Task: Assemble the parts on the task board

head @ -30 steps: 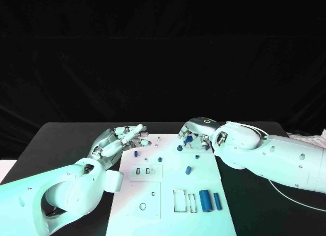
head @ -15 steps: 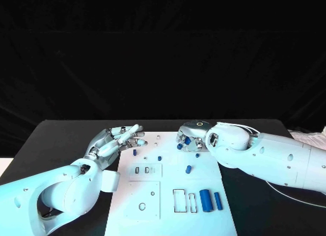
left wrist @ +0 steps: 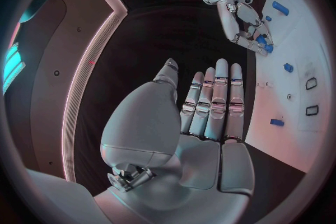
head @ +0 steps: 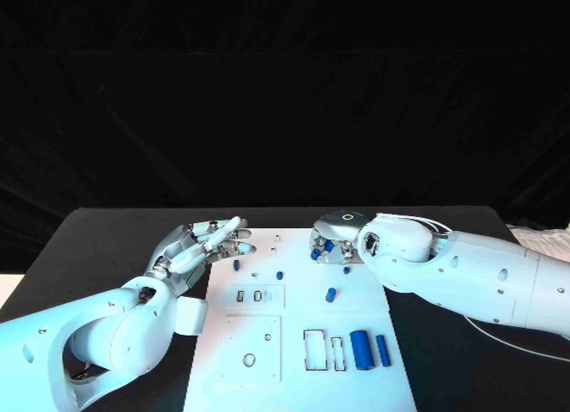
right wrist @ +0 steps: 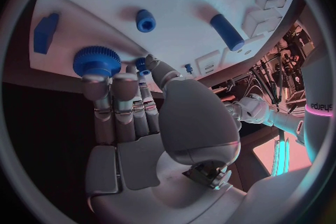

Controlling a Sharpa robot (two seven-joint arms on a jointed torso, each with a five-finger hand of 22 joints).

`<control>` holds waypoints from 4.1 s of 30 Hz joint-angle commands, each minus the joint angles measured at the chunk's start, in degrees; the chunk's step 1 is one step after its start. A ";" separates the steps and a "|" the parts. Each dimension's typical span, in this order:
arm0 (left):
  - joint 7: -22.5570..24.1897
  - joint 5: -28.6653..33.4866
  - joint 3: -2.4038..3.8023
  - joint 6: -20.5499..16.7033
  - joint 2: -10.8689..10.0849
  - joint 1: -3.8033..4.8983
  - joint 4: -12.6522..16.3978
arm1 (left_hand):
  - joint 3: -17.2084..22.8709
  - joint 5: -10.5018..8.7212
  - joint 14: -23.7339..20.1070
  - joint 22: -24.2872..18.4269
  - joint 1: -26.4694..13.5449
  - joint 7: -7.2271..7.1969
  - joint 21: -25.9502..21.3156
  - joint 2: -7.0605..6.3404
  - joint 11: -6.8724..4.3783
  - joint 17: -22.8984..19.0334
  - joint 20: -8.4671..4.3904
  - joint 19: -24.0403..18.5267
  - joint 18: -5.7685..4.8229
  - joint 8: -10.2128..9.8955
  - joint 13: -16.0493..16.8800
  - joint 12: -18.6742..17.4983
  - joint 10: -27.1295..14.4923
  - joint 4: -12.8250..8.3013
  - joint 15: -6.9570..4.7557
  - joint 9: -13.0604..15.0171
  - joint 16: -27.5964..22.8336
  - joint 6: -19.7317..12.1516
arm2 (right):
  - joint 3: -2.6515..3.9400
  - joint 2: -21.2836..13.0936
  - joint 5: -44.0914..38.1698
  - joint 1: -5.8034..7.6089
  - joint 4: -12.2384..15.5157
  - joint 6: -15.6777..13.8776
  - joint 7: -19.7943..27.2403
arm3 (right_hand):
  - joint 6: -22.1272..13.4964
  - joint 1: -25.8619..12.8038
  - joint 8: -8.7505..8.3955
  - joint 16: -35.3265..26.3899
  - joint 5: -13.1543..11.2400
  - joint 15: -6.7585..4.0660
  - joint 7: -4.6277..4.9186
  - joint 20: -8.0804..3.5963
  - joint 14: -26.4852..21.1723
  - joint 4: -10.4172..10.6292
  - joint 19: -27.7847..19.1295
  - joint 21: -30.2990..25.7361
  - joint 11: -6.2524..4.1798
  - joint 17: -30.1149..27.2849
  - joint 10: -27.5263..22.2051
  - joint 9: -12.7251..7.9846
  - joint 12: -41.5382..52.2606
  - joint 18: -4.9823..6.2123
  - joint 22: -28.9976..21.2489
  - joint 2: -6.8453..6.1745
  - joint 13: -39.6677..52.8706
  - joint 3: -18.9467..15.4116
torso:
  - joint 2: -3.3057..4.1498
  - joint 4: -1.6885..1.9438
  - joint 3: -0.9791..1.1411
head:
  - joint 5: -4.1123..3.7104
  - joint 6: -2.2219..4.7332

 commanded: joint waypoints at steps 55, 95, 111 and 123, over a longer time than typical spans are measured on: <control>0.11 0.18 0.07 1.50 -0.39 0.21 0.37 | -0.47 -0.16 -0.69 0.00 0.26 0.37 0.20 1.07 0.36 0.28 0.10 -0.58 0.55 -0.44 0.03 -0.69 -0.30 -0.42 0.18 -0.09 -0.37 -0.05 | 0.13 8.37 3.37 0.20 -6.35 -15.35 -0.62 | 4.60 2.09 1.30 10.13 -4.98 -0.97 -0.53 -0.49 1.04 0.92 3.71 8.31 -0.99 8.34 5.47 2.05 -0.26 -2.17 11.41 0.38 0.99 9.95 | 1.54 1.02 -0.20 | 0.19 0.25; 0.00 0.18 0.07 1.77 -0.15 0.21 0.10 | -0.52 -0.16 -0.76 0.00 0.34 0.39 0.18 1.20 0.38 0.35 0.13 -0.65 0.55 -0.52 0.02 -0.79 -0.36 -0.54 0.21 -0.10 -0.40 -0.10 | 0.10 12.50 3.14 -0.11 -10.44 -13.39 -1.74 | -3.90 0.13 -0.38 7.20 -5.17 1.35 1.78 1.71 -0.73 2.64 -0.86 5.57 1.84 2.91 -5.66 0.39 -0.45 -0.98 5.99 -3.45 -0.33 10.56 | 1.81 1.10 -0.26 | 0.18 -0.09; -0.04 0.18 0.07 1.77 -0.91 0.21 0.13 | -0.62 -0.16 -0.84 -0.01 0.43 0.43 0.17 1.31 0.44 0.44 0.17 -0.72 0.56 -0.64 0.00 -0.94 -0.49 -0.68 0.24 -0.13 -0.44 -0.20 | 1.13 0.33 8.02 0.80 2.20 -14.92 -2.94 | -3.80 -0.29 -0.35 9.61 -4.43 0.62 1.60 1.40 0.13 3.53 0.99 6.89 0.69 5.66 1.13 0.38 2.88 -1.42 8.47 -4.31 0.97 9.87 | 1.68 0.52 -0.22 | 0.26 0.24; -0.20 0.18 0.06 2.12 -0.97 0.21 -0.11 | -0.66 -0.14 -0.93 -0.01 0.62 0.37 0.17 1.53 0.43 0.55 0.20 -0.79 0.57 -0.72 0.00 -1.06 -0.54 -0.90 0.27 -0.12 -0.48 -0.20 | 1.62 -9.04 14.42 2.73 7.42 -6.24 -9.24 | -7.64 -1.86 -0.12 27.49 1.79 -1.25 0.21 -0.91 3.79 8.73 12.32 16.06 -1.79 30.78 14.07 0.29 54.28 -4.83 25.60 -5.70 51.19 -5.73 | 1.16 -0.40 0.07 | 0.43 0.42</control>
